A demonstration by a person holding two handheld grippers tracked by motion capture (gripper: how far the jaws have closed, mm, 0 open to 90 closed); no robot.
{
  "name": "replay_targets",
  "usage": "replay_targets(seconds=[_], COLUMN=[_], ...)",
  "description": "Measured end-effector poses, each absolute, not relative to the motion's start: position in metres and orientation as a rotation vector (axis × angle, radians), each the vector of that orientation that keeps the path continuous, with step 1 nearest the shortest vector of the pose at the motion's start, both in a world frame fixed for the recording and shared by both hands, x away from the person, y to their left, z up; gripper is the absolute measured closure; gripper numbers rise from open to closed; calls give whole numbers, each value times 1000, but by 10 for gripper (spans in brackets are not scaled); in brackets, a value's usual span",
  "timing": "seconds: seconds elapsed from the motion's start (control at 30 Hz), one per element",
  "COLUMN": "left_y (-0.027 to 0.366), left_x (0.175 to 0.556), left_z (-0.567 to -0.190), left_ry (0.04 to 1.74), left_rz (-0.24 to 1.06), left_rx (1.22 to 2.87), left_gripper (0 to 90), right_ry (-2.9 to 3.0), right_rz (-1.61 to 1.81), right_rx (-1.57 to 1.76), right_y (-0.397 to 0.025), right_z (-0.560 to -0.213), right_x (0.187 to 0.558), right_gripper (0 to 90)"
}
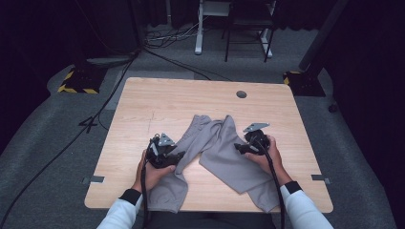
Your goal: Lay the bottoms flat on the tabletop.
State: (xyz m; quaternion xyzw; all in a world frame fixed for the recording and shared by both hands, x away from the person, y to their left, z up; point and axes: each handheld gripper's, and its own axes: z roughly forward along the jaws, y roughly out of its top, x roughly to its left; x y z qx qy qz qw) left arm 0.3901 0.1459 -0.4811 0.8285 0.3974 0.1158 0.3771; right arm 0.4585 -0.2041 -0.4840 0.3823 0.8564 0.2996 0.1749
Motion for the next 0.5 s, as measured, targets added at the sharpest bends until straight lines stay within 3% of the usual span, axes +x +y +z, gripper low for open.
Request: replay_targets(seconds=[0.03,0.1,0.13,0.17,0.23,0.33,0.5], left_y=[144,143,144,145,151,156,173], left_x=[391,392,391,391,392,392,395], left_z=[-482,-483,-483,-483,-480,-477,-470], left_ry=[1014,1003,990,995,1001,1024,1067], left_rz=[325,341,347,355,377,389,411], left_rx=[2138,2154,2161,2162,2148,2135,2077], left_gripper=[741,789,789,809,816,817,817], right_ry=[2433,2434,2440,2457,2469,2457,2335], right_rz=[903,925,927,883,841,792,713], right_rx=[1137,1149,1134,1078,1041,1062,1237], right_y=[-207,-209,-211,-214,-218,-230,-287], right_z=[-489,-489,-489,-486,-484,-483,-479], right_x=[464,465,465,461,458,458,460], right_gripper=[426,479,594,826,875,880,882])
